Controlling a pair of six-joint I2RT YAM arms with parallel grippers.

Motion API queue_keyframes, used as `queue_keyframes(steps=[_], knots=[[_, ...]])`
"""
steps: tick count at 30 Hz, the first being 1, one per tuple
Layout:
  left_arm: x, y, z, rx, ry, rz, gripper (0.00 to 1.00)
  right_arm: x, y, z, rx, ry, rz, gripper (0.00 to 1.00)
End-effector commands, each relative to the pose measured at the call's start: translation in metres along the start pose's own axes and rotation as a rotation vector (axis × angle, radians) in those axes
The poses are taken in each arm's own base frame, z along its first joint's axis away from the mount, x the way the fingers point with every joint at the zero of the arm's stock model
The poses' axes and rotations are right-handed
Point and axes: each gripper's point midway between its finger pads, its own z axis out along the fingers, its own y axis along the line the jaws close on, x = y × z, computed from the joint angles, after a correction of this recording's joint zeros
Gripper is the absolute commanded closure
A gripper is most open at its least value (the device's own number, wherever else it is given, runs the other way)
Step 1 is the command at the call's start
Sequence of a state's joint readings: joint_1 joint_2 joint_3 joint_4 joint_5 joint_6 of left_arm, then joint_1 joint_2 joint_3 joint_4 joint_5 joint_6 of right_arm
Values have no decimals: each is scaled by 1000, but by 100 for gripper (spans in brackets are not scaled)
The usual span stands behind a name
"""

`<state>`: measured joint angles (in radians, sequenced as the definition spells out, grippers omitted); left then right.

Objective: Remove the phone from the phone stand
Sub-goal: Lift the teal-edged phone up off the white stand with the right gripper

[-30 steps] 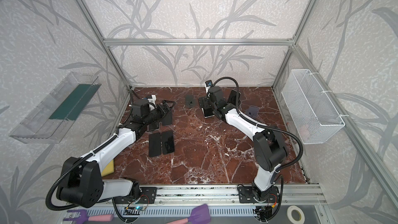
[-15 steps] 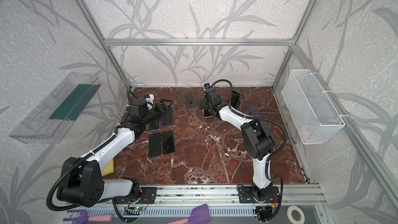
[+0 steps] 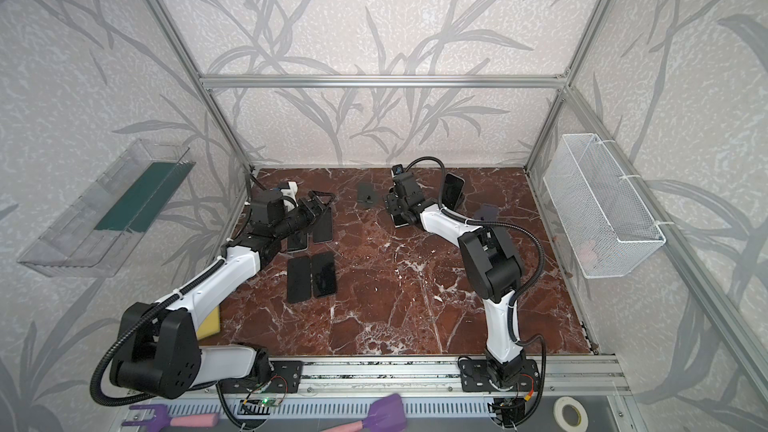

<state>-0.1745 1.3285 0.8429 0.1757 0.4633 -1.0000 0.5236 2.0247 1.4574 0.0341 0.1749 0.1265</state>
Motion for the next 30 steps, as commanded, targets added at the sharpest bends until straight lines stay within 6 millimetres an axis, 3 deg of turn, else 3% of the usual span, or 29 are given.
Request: queue_keyframes(steps=[1, 10, 30], knots=[[-9, -15, -1, 46, -16, 9, 10, -11, -1, -4, -4, -47, -4, 22], [-9, -16, -1, 50, -14, 10, 10, -19, -3, -15, -3, -78, -14, 28], [-12, -25, -8, 71, -30, 28, 11, -54, 11, -70, -18, -157, -42, 32]])
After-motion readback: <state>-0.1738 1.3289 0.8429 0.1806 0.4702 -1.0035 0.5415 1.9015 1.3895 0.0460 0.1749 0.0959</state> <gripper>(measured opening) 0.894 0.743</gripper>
